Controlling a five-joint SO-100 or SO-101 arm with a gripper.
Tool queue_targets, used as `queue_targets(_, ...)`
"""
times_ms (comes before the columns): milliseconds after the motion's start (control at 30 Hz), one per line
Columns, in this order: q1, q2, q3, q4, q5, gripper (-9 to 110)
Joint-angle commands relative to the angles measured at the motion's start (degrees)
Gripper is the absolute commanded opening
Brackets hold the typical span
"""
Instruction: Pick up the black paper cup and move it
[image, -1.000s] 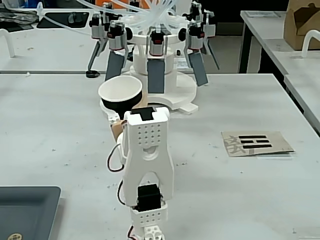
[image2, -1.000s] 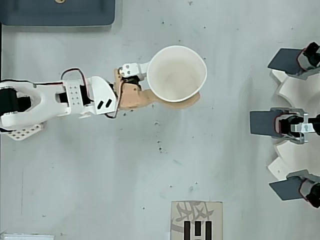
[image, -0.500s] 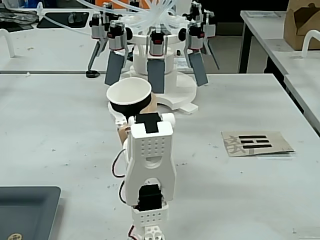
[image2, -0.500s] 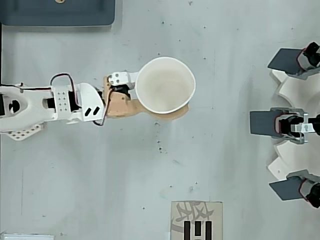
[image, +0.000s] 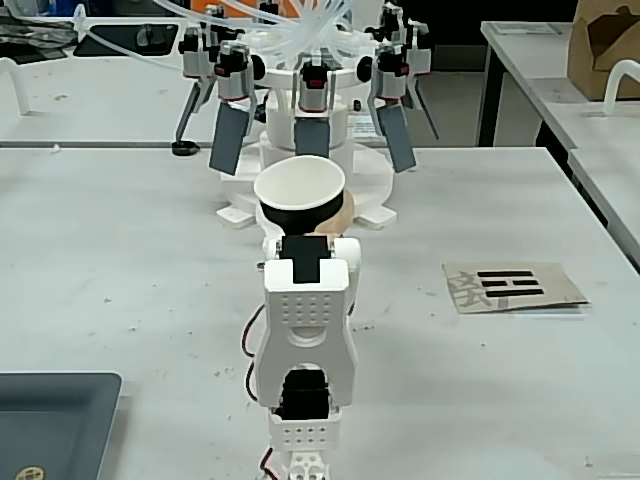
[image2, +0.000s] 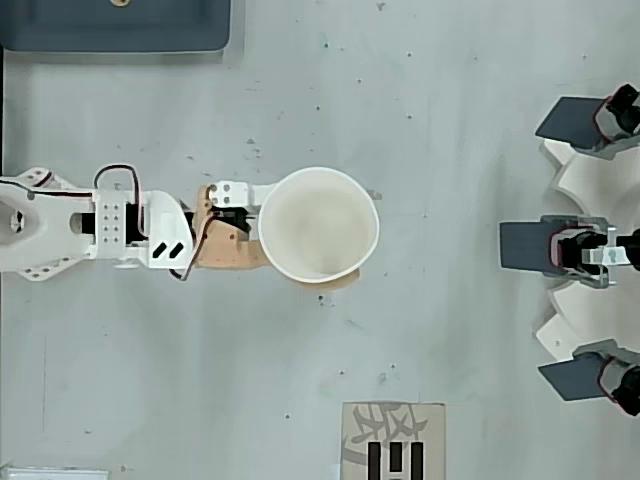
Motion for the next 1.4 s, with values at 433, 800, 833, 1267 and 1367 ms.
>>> queue_targets(433, 1.5, -8.7, -17.9, 8.5, 4.7, 11)
queue_targets(800, 1.8, -15.9, -30.1, 14.5, 6.2, 11)
queue_targets(833, 1.8, -16.5, -31.1, 14.9, 6.2, 11)
queue_targets(1267, 1.9, -23.2, -41.6, 18.9, 6.2, 10)
queue_targets(1367, 1.9, -24.0, -42.8, 19.2, 6.2, 10)
